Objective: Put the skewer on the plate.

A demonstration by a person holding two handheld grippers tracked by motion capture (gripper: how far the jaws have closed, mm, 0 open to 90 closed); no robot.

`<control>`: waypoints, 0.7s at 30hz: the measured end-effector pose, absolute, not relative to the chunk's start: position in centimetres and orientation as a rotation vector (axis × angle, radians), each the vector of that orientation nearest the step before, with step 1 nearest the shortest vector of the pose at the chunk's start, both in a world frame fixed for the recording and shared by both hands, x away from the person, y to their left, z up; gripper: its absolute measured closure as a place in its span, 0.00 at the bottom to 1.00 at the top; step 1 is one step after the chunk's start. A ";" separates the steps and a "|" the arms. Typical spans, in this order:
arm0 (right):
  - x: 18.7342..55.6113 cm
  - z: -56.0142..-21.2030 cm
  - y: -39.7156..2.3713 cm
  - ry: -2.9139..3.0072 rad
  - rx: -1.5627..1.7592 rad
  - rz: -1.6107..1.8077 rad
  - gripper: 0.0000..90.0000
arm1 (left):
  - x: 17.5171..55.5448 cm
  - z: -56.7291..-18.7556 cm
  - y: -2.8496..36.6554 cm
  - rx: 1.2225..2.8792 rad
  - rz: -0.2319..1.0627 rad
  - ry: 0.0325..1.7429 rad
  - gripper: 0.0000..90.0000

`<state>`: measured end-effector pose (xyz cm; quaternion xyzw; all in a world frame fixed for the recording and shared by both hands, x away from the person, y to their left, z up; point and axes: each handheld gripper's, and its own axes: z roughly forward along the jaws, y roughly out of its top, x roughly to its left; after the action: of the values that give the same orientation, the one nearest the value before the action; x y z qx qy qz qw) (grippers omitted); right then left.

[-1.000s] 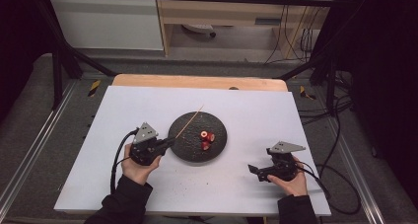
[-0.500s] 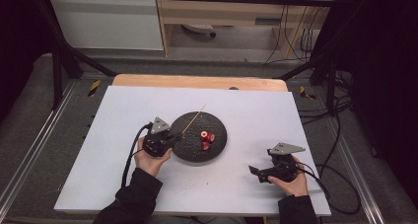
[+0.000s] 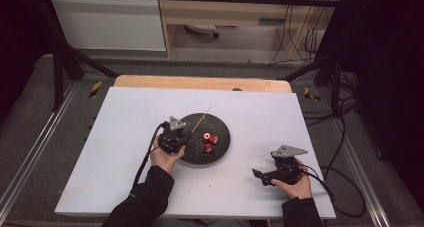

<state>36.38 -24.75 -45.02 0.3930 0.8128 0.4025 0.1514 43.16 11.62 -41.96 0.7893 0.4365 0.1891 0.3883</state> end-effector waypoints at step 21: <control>36.3 -45.2 -24.7 2.336 1.120 1.134 0.01 | 43.7 -43.4 10.7 2.076 0.452 1.133 0.97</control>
<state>36.31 -24.73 -45.17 0.3912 0.8159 0.3961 0.1560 43.73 10.65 -43.45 0.8048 0.4394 0.1751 0.3586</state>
